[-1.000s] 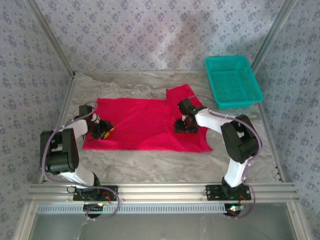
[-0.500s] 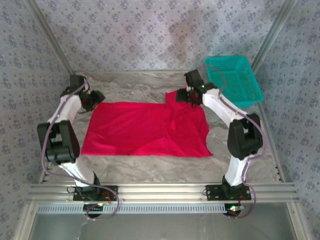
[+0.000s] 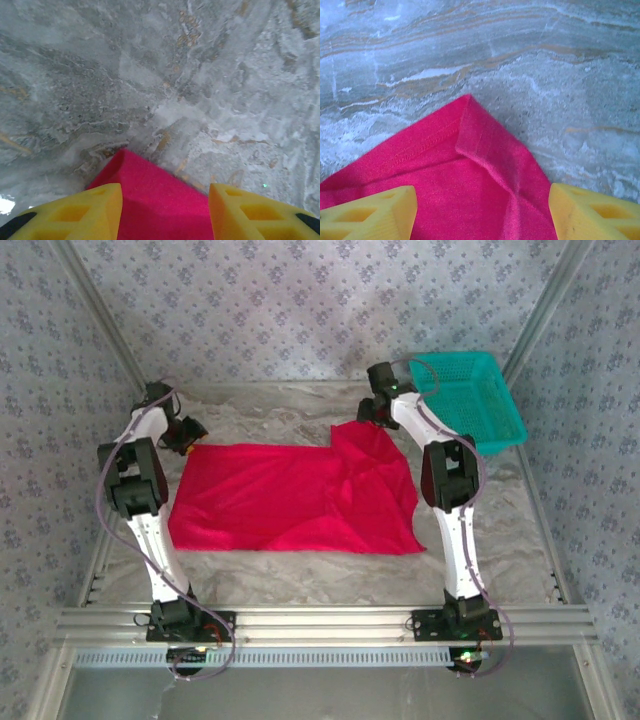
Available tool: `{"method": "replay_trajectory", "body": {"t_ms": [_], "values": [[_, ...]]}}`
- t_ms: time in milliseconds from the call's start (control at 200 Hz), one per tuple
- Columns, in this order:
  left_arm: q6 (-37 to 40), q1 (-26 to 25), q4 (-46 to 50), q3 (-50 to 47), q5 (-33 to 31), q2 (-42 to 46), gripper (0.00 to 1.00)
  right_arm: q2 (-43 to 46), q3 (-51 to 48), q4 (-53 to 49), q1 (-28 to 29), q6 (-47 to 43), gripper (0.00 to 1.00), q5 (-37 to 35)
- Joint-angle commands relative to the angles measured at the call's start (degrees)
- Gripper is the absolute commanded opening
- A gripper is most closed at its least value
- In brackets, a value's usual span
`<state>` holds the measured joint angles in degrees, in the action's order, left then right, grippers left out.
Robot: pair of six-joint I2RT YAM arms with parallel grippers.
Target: Fold the inside-out t-shirt
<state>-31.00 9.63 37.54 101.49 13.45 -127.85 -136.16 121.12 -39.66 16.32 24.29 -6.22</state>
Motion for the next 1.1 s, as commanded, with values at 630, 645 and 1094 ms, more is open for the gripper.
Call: {"method": "replay_trajectory", "body": {"t_ms": [630, 645, 1094], "values": [[1.56, -0.12, 8.13, 7.66, -2.57, -3.97, 0.0, -10.25, 17.11, -3.78, -4.2, -1.34, 0.02, 7.58], [1.56, -0.01, 8.27, 7.73, -2.78, -3.72, 0.0, -9.9, 17.17, -3.68, -4.33, -1.09, 0.02, 7.78], [1.6, 0.16, 8.68, 5.96, -2.99, 2.25, 0.0, 1.54, 9.91, -1.65, -4.93, 1.98, 0.0, 15.15]]}}
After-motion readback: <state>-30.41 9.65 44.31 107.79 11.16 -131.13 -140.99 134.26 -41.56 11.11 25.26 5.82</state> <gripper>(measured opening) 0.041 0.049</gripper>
